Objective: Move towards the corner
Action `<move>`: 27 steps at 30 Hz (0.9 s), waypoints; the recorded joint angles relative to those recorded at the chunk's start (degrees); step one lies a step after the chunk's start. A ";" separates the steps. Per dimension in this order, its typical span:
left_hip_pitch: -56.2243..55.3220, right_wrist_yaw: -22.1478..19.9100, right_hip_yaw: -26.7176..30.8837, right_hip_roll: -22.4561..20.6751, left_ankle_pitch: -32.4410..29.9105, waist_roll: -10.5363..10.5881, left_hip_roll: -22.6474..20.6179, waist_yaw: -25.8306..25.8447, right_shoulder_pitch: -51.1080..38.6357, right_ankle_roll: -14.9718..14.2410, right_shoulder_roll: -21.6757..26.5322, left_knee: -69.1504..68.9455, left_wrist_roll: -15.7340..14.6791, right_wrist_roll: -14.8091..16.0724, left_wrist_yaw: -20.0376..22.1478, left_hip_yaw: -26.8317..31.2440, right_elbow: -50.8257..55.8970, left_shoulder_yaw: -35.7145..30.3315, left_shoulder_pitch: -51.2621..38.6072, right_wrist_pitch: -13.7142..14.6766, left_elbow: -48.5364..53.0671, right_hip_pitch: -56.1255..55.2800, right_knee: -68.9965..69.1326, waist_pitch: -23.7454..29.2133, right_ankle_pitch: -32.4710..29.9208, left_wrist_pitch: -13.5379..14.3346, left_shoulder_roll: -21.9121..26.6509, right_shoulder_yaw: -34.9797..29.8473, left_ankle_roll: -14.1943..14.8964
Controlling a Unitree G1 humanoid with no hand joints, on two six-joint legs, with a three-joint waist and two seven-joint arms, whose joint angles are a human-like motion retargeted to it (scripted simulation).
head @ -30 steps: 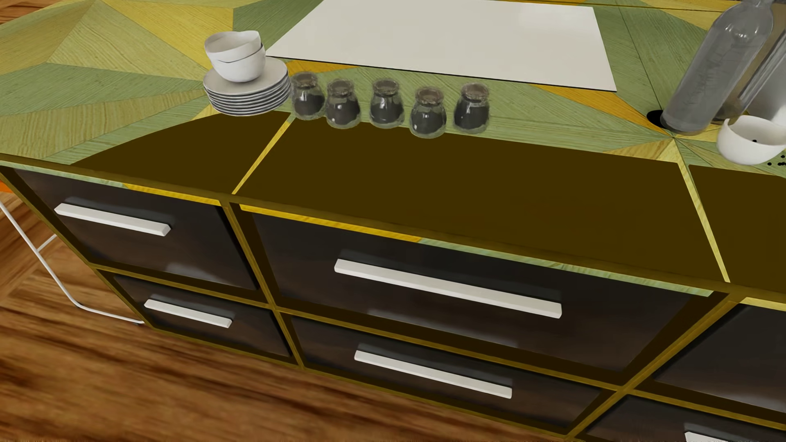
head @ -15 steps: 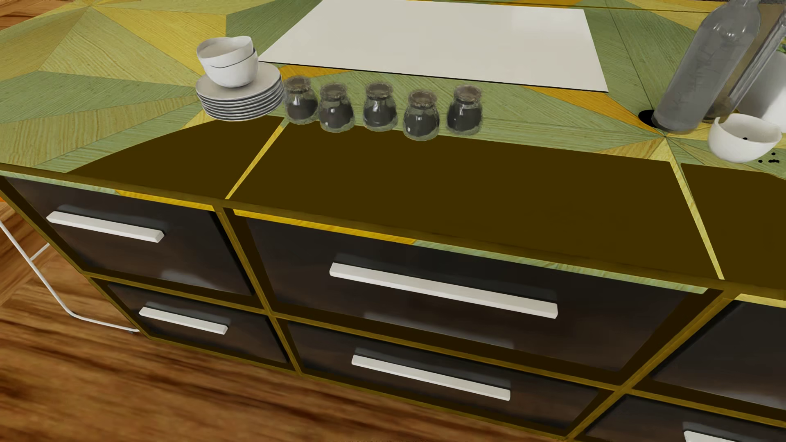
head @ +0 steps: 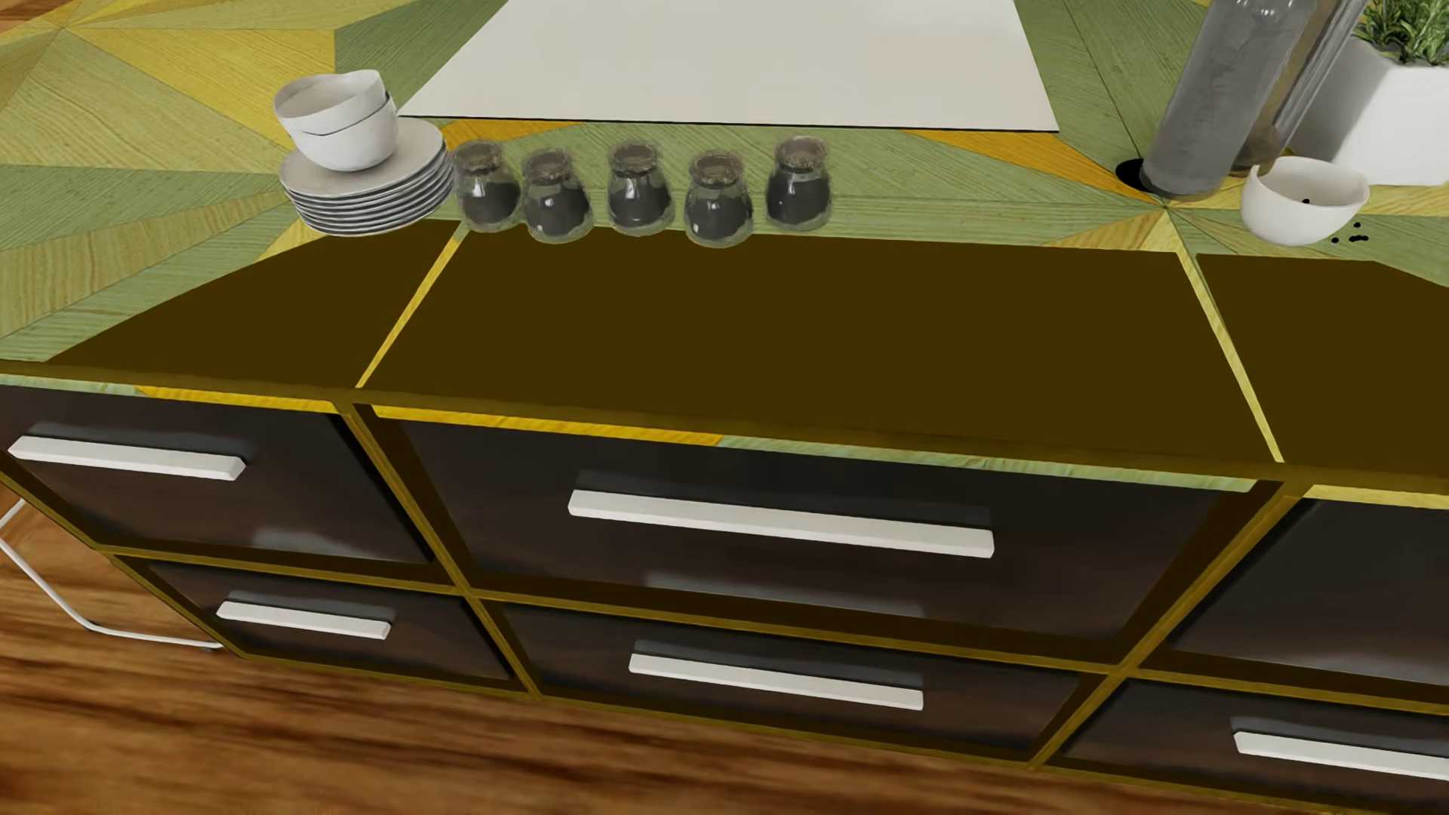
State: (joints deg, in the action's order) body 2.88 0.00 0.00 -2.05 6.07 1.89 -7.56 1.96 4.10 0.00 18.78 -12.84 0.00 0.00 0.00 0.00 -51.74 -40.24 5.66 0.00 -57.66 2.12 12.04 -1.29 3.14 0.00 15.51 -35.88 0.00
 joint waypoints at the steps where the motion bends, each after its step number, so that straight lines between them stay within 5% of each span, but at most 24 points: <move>1: 0.18 0.00 0.00 0.07 -0.07 0.14 -0.02 0.37 0.19 0.00 0.14 0.46 0.00 0.00 0.00 0.00 0.00 -1.02 0.11 0.00 0.71 0.28 -0.35 -0.40 0.07 0.00 0.30 -0.16 0.00; 22: 0.15 0.00 0.00 0.45 0.43 -0.33 -0.26 1.86 0.63 0.00 0.58 0.20 0.00 0.00 0.00 0.00 0.21 0.02 0.98 0.00 1.13 0.13 -0.03 -0.72 -0.16 0.00 0.30 -0.09 0.00; 27: -0.39 0.00 0.00 0.33 0.62 1.26 -0.24 5.18 -1.59 0.00 1.62 -0.29 0.00 0.00 0.00 0.00 -0.71 -3.42 1.74 0.00 1.92 -0.19 -0.07 -0.05 -0.23 0.00 0.14 -0.98 0.00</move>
State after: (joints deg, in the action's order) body 2.49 0.00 0.00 -1.71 6.69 3.15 -7.80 7.14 2.51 0.00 20.40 -13.13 0.00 0.00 0.00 0.00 -52.46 -43.67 7.40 0.00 -55.74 1.93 11.98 -1.34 2.91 0.00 15.65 -36.86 0.00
